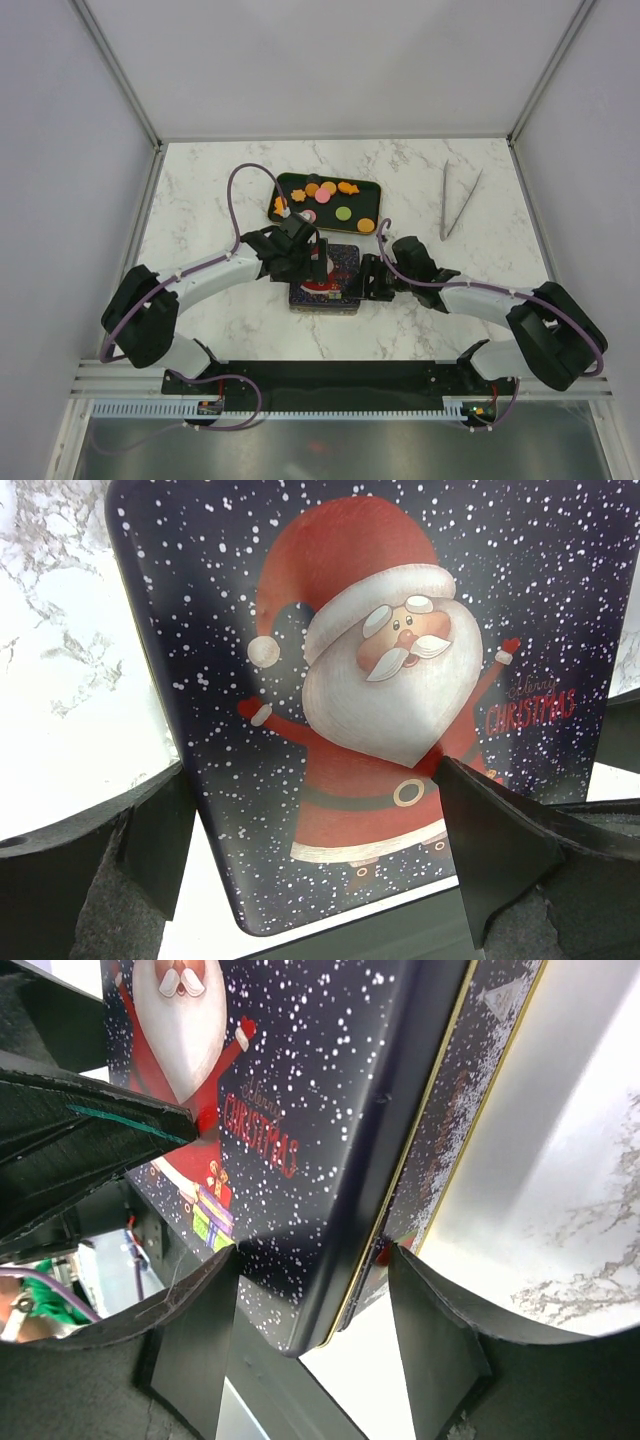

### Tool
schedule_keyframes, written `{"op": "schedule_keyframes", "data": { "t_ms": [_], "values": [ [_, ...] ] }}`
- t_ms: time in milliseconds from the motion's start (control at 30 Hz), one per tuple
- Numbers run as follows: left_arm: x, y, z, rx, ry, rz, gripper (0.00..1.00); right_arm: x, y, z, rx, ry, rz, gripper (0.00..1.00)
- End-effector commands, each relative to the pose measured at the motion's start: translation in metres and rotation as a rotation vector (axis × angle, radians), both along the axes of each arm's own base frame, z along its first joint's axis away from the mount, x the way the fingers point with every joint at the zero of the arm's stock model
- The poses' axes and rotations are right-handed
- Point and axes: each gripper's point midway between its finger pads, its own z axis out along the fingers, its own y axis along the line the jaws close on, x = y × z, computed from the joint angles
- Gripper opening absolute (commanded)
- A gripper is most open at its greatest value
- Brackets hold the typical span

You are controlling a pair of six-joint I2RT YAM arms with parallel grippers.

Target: Pack the cookies

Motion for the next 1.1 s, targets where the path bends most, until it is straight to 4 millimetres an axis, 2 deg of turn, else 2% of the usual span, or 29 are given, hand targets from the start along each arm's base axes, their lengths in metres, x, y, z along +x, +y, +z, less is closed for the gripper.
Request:
{"op": "schedule_keyframes", "data": {
  "t_ms": [0,67,100,200,433,600,767,967,1067],
  "values": [
    [-0.043,-0.047,-0.004,-0.144,0.118,-0.17,1.0,0.024,0.007,0.008,-0.067,-0.149,-0.018,0.68],
    [-0.04,-0.045,-0.003,-0.145,0.113,-0.165,1.0,0.023,0.007,0.009,-0.068,-0.148,-0.017,0.72],
    [-0.037,-0.043,-0.001,-0.152,0.11,-0.161,1.0,0.024,0.008,0.012,-0.067,-0.154,-0.018,0.77],
    [-0.032,-0.04,0.003,-0.169,0.108,-0.159,1.0,0.027,0.008,0.016,-0.071,-0.166,-0.016,0.81],
    [-0.03,-0.04,0.006,-0.205,0.13,-0.191,1.0,0.032,0.006,0.02,-0.1,-0.176,-0.026,0.81],
    [-0.028,-0.039,0.007,-0.231,0.139,-0.193,1.0,0.034,0.005,0.026,-0.102,-0.195,-0.023,0.88],
    [-0.023,-0.036,0.014,-0.277,0.141,-0.195,1.0,0.037,0.004,0.028,-0.119,-0.203,-0.025,0.89],
    [-0.018,-0.028,0.02,-0.32,0.143,-0.181,1.0,0.046,-0.005,0.029,-0.191,-0.239,-0.052,0.89],
    [-0.017,-0.025,0.022,-0.335,0.144,-0.176,0.96,0.047,-0.009,0.03,-0.219,-0.247,-0.055,0.89]
  ]
}}
